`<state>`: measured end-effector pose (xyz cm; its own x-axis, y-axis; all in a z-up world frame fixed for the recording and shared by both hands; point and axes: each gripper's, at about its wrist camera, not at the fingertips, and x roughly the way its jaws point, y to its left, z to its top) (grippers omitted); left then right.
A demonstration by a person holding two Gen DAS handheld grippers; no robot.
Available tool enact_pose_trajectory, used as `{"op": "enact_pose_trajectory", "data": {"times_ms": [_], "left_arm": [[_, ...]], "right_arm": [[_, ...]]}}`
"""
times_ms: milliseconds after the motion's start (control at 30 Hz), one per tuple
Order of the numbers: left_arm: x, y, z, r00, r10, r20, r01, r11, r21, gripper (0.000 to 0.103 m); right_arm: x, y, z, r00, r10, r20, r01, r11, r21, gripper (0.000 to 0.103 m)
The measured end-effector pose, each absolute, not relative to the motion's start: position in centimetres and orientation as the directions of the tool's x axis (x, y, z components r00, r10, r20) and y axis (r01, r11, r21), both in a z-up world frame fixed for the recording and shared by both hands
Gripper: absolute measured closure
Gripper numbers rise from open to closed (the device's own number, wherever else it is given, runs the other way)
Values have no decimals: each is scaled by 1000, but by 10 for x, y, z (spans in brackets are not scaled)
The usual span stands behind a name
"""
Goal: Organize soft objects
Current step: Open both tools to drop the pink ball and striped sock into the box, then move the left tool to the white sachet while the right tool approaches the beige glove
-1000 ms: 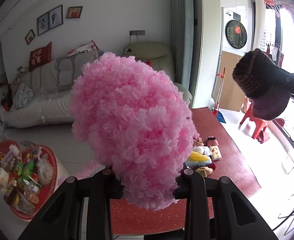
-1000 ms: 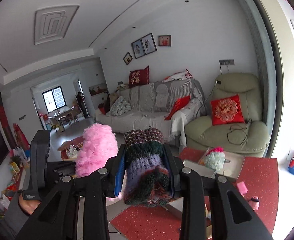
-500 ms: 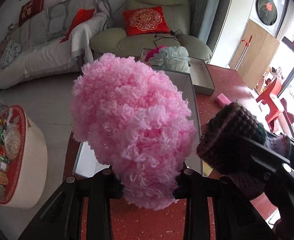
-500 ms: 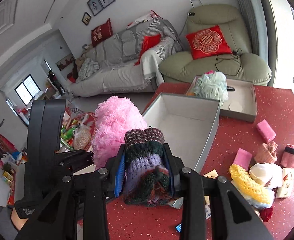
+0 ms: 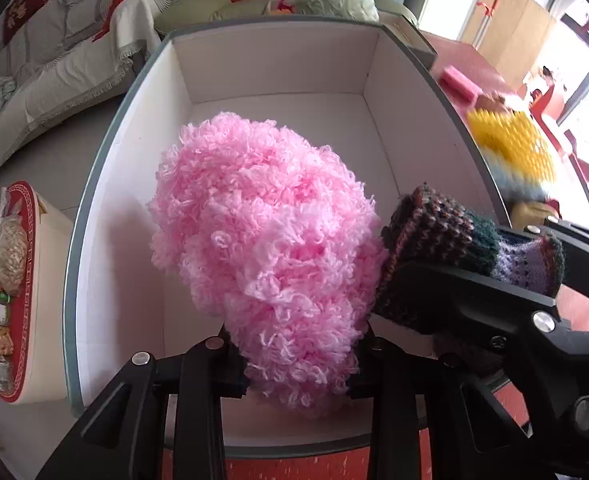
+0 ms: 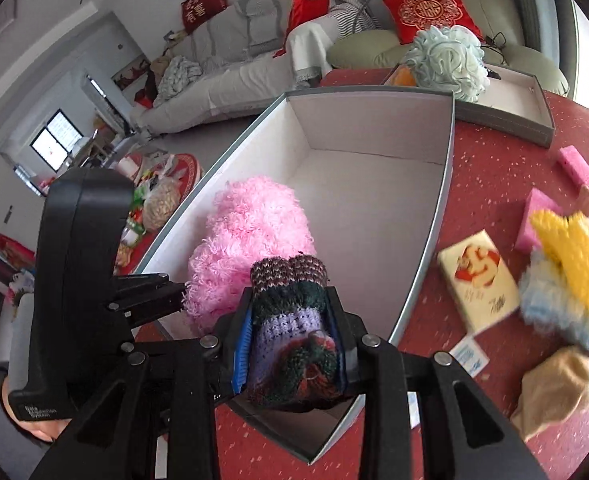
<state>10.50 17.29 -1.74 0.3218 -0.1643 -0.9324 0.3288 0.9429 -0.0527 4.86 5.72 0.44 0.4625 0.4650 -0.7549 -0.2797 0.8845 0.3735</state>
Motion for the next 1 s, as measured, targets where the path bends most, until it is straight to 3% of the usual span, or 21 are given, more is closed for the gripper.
{"op": "enact_pose_trajectory", "data": {"times_ms": [133,433,500,567,600,733,800,900,1000], "left_arm": [[79,182,-19,242,-125,-962,340,940,-36,70],[114,185,-6,195,-72,-978,298,955,-11,70],[118,188,-11,199,-74,-977,288,958,-15,68],[117,184,-9,210,-86,-974,289,957,-22,48],[111,184,-8,221,-87,-971,283,959,-22,46],[101,175,3,277,-59,-959,282,959,22,28],[99,176,8,299,-54,-953,272,962,31,28],[92,184,22,362,-81,-929,239,971,8,27],[71,175,42,435,-114,-893,217,976,-18,27]], "right_arm": [[29,66,8,420,463,-780,-277,884,376,68],[83,87,25,364,394,-844,-238,915,325,68],[93,87,19,362,383,-850,-216,921,323,63],[102,86,18,359,369,-857,-191,928,320,59],[103,85,17,358,360,-861,-177,932,316,54],[99,72,24,392,373,-841,-142,928,345,53],[84,58,37,445,390,-806,-136,919,369,52],[48,32,56,546,363,-755,-118,925,360,39],[12,8,59,589,314,-744,-94,942,323,38]]}}
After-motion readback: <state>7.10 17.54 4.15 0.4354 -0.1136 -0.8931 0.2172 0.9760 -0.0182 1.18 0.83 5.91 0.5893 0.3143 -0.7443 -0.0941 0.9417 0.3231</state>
